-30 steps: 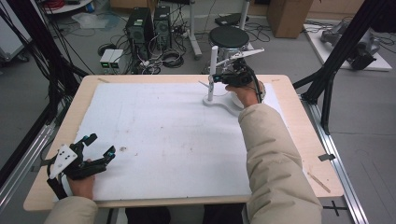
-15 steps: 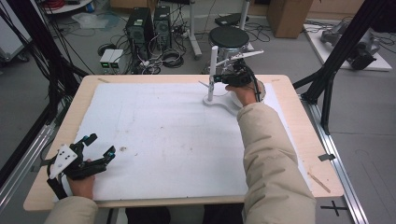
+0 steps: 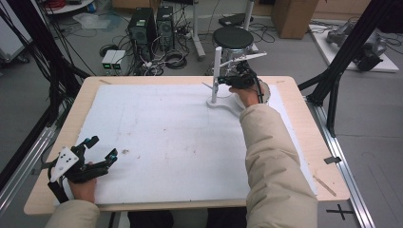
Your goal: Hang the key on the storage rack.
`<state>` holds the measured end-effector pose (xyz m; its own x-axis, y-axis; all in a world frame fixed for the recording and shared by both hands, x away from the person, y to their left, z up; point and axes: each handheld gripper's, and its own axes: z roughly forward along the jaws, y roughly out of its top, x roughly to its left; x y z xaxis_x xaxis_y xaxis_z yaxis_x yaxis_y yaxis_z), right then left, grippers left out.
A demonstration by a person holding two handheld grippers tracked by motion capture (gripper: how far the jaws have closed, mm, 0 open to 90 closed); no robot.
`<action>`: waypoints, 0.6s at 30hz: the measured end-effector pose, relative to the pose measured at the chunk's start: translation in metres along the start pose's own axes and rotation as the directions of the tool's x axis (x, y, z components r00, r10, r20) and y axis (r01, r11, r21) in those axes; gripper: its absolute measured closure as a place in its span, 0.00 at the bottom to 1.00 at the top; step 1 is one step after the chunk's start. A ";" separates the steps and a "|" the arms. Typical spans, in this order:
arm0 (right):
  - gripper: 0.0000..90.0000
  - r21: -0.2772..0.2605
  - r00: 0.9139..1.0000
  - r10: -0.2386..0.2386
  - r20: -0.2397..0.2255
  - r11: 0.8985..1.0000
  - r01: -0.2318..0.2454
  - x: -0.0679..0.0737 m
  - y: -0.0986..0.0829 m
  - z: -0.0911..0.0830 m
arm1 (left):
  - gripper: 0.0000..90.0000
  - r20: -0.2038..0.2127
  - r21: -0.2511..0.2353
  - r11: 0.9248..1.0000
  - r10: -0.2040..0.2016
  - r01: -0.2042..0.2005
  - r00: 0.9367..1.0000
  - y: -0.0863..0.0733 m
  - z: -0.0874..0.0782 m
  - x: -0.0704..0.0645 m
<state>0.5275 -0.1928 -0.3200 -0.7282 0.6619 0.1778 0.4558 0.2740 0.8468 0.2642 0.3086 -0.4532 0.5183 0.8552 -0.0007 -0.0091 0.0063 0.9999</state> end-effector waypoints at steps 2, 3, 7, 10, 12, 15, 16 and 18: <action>0.99 0.005 1.000 -0.005 0.009 1.000 0.005 0.001 0.000 0.001 | 0.16 0.000 -0.001 1.000 -0.001 0.001 1.000 0.000 0.000 0.000; 0.99 0.007 1.000 -0.010 0.017 1.000 0.010 0.001 0.000 0.001 | 0.16 0.000 0.000 1.000 0.000 0.000 1.000 0.000 0.000 0.000; 0.98 0.013 0.999 -0.019 0.033 1.000 0.018 0.002 0.000 0.001 | 0.16 0.000 0.000 1.000 -0.001 0.001 1.000 0.000 0.000 0.000; 0.97 0.027 0.999 -0.020 0.033 0.999 0.019 0.002 0.000 0.001 | 0.16 -0.001 0.000 1.000 0.000 0.000 1.000 0.000 0.000 0.000; 0.98 0.018 0.999 -0.024 0.039 1.000 0.023 0.002 0.000 0.001 | 0.16 0.000 -0.001 1.000 -0.001 0.001 1.000 0.000 0.000 0.000; 0.96 0.009 0.999 -0.027 0.040 1.000 0.026 0.003 0.001 -0.001 | 0.16 0.000 -0.002 1.000 0.001 -0.001 1.000 0.000 0.000 0.000; 0.96 0.014 0.998 -0.028 0.048 1.000 0.028 0.003 0.001 -0.002 | 0.16 0.000 -0.002 1.000 0.000 0.000 1.000 0.000 0.000 0.000; 0.96 0.017 0.998 -0.026 0.049 1.000 0.026 0.003 0.001 -0.004 | 0.16 0.000 -0.001 1.000 0.000 0.000 1.000 0.000 0.000 0.000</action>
<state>0.5231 -0.1935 -0.3164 -0.7140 0.6879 0.1306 0.4455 0.3024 0.8427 0.2640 0.3085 -0.4533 0.5185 0.8551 -0.0007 -0.0103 0.0071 0.9999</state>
